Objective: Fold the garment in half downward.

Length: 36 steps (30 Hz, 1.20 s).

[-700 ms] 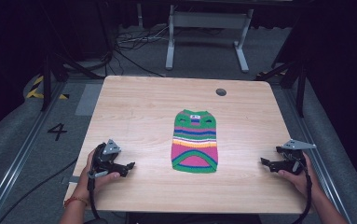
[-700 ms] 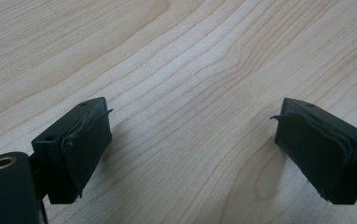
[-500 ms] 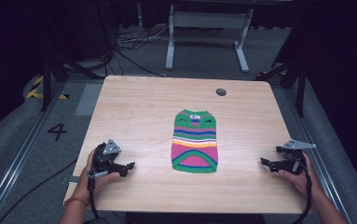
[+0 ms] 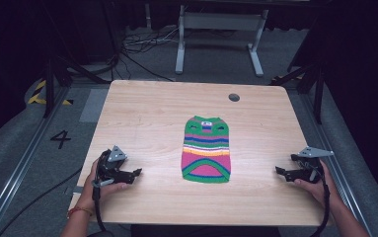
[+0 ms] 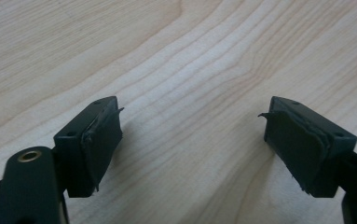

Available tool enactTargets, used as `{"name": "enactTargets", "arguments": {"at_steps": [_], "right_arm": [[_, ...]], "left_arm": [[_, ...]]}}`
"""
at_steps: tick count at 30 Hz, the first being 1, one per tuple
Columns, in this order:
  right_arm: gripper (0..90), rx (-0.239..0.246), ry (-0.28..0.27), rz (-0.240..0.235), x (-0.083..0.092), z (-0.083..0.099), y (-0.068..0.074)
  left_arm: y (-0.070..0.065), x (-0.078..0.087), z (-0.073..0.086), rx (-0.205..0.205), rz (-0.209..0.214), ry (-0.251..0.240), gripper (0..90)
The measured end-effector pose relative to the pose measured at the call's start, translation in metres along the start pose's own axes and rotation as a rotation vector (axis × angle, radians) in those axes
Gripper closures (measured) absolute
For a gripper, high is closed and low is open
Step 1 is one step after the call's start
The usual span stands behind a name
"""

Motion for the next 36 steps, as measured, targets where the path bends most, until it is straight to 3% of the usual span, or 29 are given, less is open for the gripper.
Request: {"name": "enactTargets", "arguments": {"at_steps": [2, 3, 4, 6, 9, 14, 19, 22, 28, 34, 36], "right_arm": [[28.2, 0.01, 0.0, -0.013, 0.001, -0.003, 0.002], [28.8, 0.011, 0.004, -0.017, 0.001, -0.004, 0.002], [29.4, 0.014, 0.006, -0.017, 0.002, -0.006, 0.002], [32.6, 0.017, 0.0, -0.065, 0.005, -0.013, 0.008], [34.4, 0.045, -0.008, -0.073, 0.008, -0.024, 0.011], [39.6, 0.077, -0.017, -0.087, 0.002, -0.05, 0.018], [40.9, 0.108, -0.029, -0.109, -0.017, -0.079, 0.03], [40.9, 0.151, -0.034, -0.11, -0.032, -0.096, 0.035], [41.0, 0.146, -0.047, -0.144, -0.058, -0.122, 0.044], [42.5, 0.135, -0.053, -0.161, -0.089, -0.144, 0.048], [43.5, 0.138, -0.045, -0.16, -0.098, -0.149, 0.049]], "left_arm": [[0.003, -0.002, -0.004, -0.012, 0.0, -0.001, 20.6], [0.001, -0.002, -0.005, -0.002, 0.022, 0.004, 21.3], [0.002, -0.002, -0.008, -0.018, 0.032, 0.003, 21.8], [0.002, 0.0, -0.012, -0.034, 0.034, 0.001, 23.4], [0.004, -0.001, -0.02, -0.046, 0.038, 0.002, 25.9], [0.008, -0.008, -0.047, -0.082, 0.025, -0.028, 28.5], [0.008, -0.023, -0.075, -0.108, 0.036, -0.04, 31.1], [0.007, -0.037, -0.092, -0.134, 0.047, -0.049, 32.8], [0.003, -0.062, -0.117, -0.137, 0.092, -0.064, 35.4], [0.003, -0.092, -0.13, -0.145, 0.12, -0.031, 40.6], [0.004, -0.102, -0.134, -0.15, 0.109, -0.019, 40.7]]}}
Point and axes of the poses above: each handheld gripper's, and its own axes: x roughly backward along the jaws, z roughly out of its underside, y roughly to its left, the point moved 10 cm from there along -x, roughly forward along the jaws, and after that the axes turned 8 degrees about -y, right-handed, at the moved point
